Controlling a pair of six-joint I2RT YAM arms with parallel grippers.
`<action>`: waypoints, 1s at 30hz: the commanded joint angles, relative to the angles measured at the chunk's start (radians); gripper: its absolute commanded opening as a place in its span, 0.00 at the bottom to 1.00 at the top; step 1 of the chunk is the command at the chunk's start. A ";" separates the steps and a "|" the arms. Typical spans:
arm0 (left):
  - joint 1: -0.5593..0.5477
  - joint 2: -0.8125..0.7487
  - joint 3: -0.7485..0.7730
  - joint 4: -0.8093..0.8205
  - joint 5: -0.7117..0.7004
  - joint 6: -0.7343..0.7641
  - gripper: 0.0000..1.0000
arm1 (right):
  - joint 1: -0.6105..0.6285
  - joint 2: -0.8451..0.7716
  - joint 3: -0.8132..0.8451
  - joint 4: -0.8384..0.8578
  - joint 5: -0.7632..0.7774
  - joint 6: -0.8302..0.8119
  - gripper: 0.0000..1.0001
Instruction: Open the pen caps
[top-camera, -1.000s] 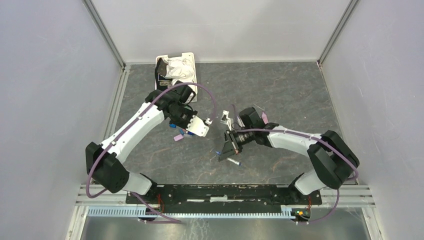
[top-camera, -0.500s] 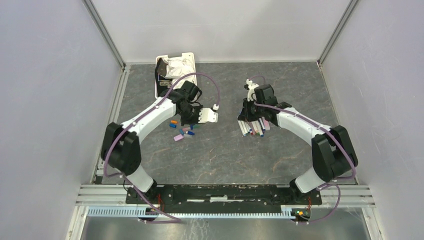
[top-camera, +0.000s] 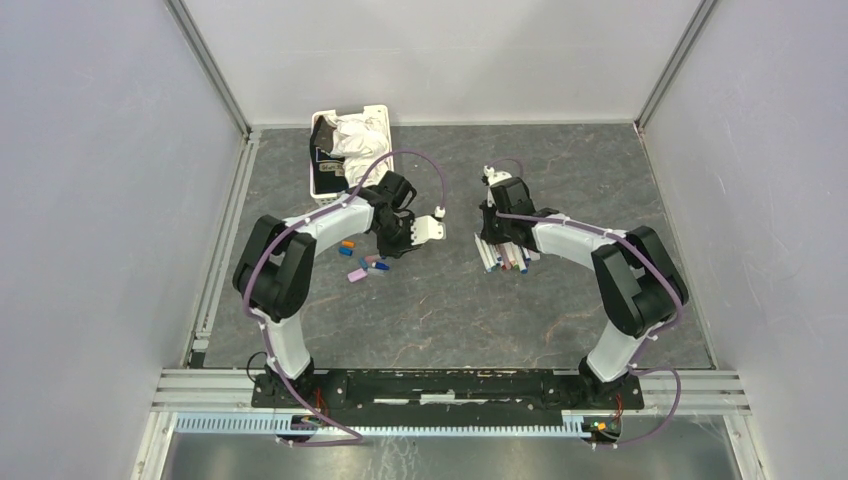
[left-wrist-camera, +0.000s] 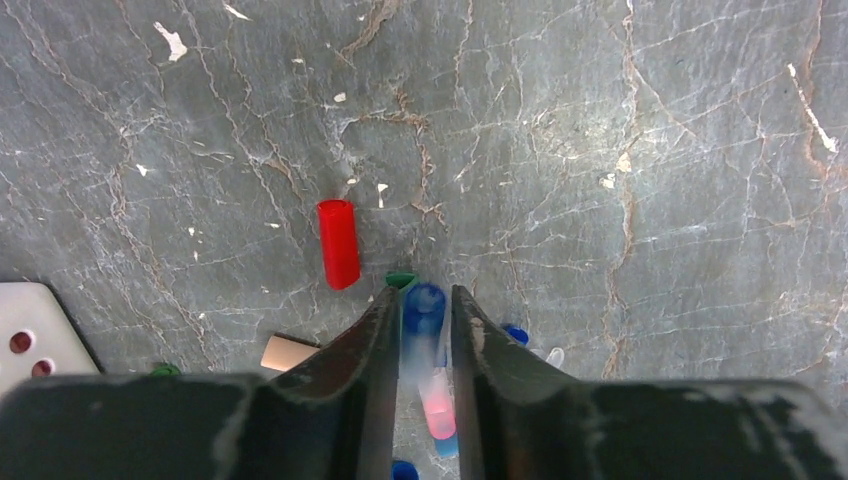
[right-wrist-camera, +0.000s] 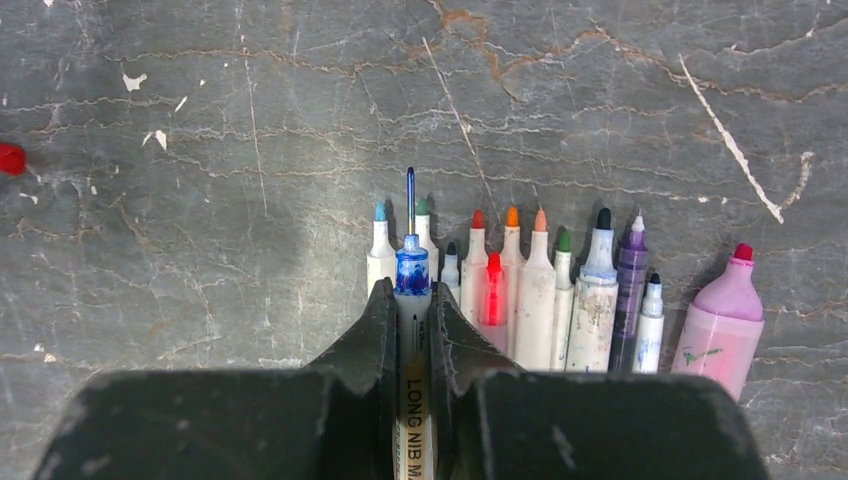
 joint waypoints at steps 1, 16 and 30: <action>0.002 0.004 -0.015 0.044 0.017 -0.060 0.36 | 0.031 0.022 0.045 0.065 0.101 -0.033 0.00; 0.045 -0.129 0.162 -0.075 0.133 -0.191 1.00 | 0.058 0.036 0.003 0.109 0.194 -0.045 0.16; 0.196 -0.336 0.304 -0.074 0.094 -0.430 1.00 | 0.091 -0.009 -0.056 0.141 0.203 -0.032 0.32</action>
